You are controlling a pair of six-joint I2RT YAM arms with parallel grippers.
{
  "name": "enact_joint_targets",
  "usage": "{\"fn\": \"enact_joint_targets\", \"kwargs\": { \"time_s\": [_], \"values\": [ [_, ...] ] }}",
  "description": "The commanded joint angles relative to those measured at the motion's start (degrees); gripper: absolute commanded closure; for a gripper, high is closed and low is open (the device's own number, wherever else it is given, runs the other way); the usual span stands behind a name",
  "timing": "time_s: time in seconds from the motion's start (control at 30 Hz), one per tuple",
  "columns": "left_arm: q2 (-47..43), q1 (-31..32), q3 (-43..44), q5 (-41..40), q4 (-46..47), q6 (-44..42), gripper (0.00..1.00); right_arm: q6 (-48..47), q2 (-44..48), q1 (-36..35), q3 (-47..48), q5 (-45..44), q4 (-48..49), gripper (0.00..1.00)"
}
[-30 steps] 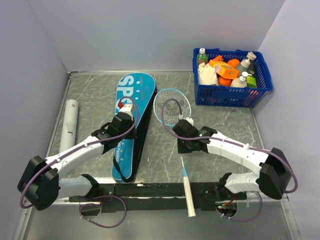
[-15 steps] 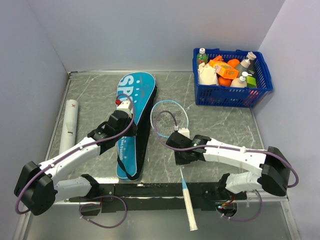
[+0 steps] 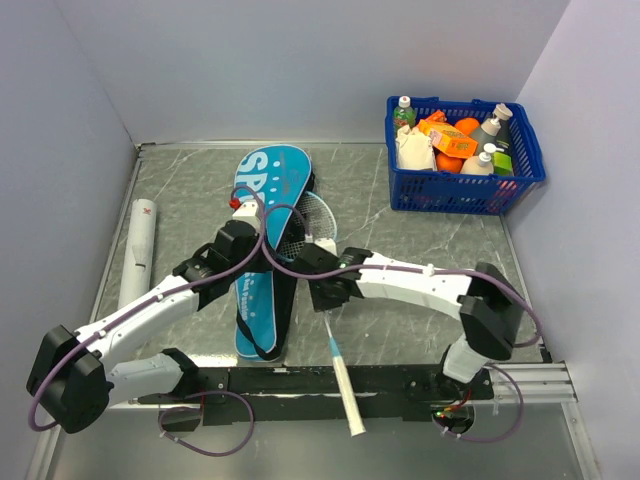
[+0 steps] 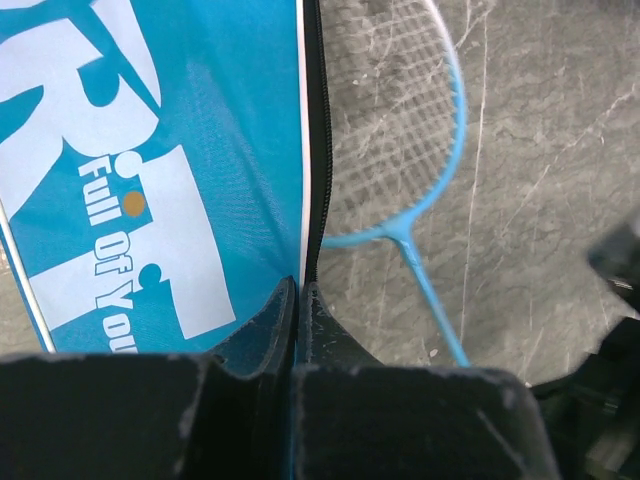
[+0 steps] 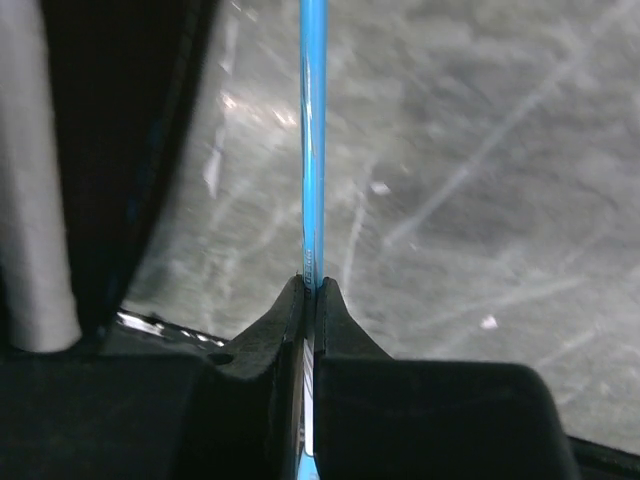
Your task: Pack up the badminton gear
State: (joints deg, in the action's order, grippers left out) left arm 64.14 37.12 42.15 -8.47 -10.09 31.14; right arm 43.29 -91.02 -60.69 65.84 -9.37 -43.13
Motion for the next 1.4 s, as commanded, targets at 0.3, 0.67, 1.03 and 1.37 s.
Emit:
{"fn": "enact_joint_targets", "kwargs": {
  "time_s": [0.3, 0.67, 1.03, 1.37],
  "values": [
    [-2.79, 0.05, -1.10, 4.07, 5.43, 1.21, 0.99, -11.73, -15.84, 10.76, 15.44, 7.17, 12.54, 1.00],
    [-1.04, 0.05, -3.57, 6.62, 7.36, 2.79, 0.99, -13.32, -28.32, 19.46, 27.05, 12.62, 22.12, 1.00],
    [2.48, 0.05, -2.95, 5.83, 8.42, 2.35, 0.99, -11.91, -24.83, 21.14, 22.41, 17.88, 24.58, 0.66],
    [4.94, 0.05, -1.98, 5.04, 9.47, 1.74, 0.99, -11.03, -4.88, 21.13, -1.82, 19.56, 27.93, 0.48]
  ]
}}
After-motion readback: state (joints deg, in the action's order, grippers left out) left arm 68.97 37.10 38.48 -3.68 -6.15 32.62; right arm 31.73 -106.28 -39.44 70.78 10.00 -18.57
